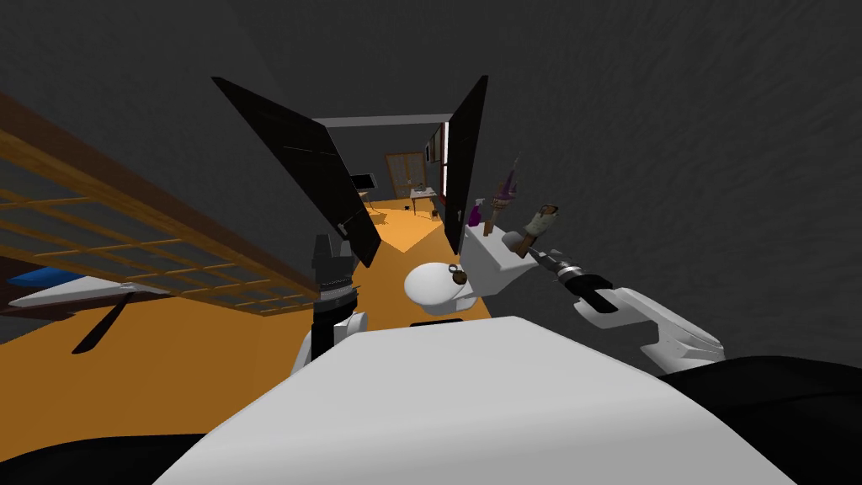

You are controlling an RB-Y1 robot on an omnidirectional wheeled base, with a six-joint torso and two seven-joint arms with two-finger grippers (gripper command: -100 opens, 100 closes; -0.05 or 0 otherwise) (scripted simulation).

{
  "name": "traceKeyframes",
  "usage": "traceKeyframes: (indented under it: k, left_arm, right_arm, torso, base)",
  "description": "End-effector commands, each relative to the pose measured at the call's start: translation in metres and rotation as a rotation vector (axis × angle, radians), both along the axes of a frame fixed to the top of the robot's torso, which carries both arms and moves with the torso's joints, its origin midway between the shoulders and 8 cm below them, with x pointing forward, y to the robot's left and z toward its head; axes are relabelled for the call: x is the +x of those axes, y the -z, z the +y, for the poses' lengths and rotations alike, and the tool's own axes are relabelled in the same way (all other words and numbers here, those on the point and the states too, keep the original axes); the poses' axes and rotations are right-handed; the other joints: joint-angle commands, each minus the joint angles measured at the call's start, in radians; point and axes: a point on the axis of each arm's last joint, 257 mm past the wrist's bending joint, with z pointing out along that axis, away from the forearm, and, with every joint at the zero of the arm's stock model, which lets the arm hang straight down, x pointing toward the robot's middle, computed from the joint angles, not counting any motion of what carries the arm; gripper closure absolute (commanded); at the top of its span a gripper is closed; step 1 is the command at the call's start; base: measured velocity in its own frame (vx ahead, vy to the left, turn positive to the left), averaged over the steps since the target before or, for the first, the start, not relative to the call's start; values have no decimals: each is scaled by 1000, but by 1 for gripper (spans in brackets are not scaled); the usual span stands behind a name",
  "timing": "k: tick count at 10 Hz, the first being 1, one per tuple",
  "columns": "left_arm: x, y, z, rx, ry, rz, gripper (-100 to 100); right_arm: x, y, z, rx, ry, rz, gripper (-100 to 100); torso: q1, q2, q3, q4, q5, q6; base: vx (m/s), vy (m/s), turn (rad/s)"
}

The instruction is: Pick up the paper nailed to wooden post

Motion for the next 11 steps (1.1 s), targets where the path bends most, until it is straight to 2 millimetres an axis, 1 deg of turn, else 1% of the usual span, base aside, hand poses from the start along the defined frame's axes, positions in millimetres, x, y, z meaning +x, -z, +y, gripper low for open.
traceKeyframes:
  k: [1, 2, 3, 4, 6, 7, 8, 9, 10, 11]
  left_arm:
    - [0, 0, 0, 0, 0, 0, 0]
    - [0, 0, 0, 0, 0, 0, 0]
    - [0, 0, 0, 0, 0, 0, 0]
    - [0, 0, 0, 0, 0, 0, 0]
    - [0, 0, 0, 0, 0, 0, 0]
    - [0, 0, 0, 0, 0, 0, 0]
    - [0, 0, 0, 0, 0, 0, 0]
    - [0, 0, 0, 0, 0, 0, 0]
    - [0, 0, 0, 0, 0, 0, 0]
    - [0, 0, 0, 0, 0, 0, 0]
  right_arm:
    - [2, 4, -7, 2, 11, 2, -100]
    - [16, 17, 8, 3, -27, 17, -100]
    - [22, 16, 3, 6, -19, 9, -100]
    - [28, 12, -1, 7, -12, -3, -100]
    - [37, 10, -12, 12, 10, -15, -100]
    - [33, 18, -20, 14, 28, 0, -100]
    - [47, 28, -7, 8, -10, 16, -100]
    - [51, 30, -10, 11, -4, 17, -100]
    - [57, 28, -16, 15, 10, 10, -100]
    - [64, 26, -23, 18, 23, 1, -100]
  torso:
    - [0, 0, 0, 0, 0, 0]
    - [0, -1, -1, 0, 0, 0]
    - [-1, 4, 2, 1, 0, -1]
    - [0, 8, 5, 2, 0, 0]
    - [-1, 2, 1, 0, 0, 0]
    - [-1, -1, -1, 0, 0, 0]
    - [-1, -2, -1, 0, 0, 0]
    - [-1, 4, 2, 1, 0, 0]
    - [-1, 8, 4, 2, 0, 0]
    - [0, 5, 3, 1, 0, 0]
  base:
    - [11, 4, 2]
    - [-119, -3, 122]
    - [-170, 7, 60]
    - [-86, 3, -27]
    - [4, -4, -2]
    - [19, 0, 4]
    - [-120, -11, 103]
    - [-159, -6, 70]
    - [-82, 5, -11]
    - [-20, 9, -17]
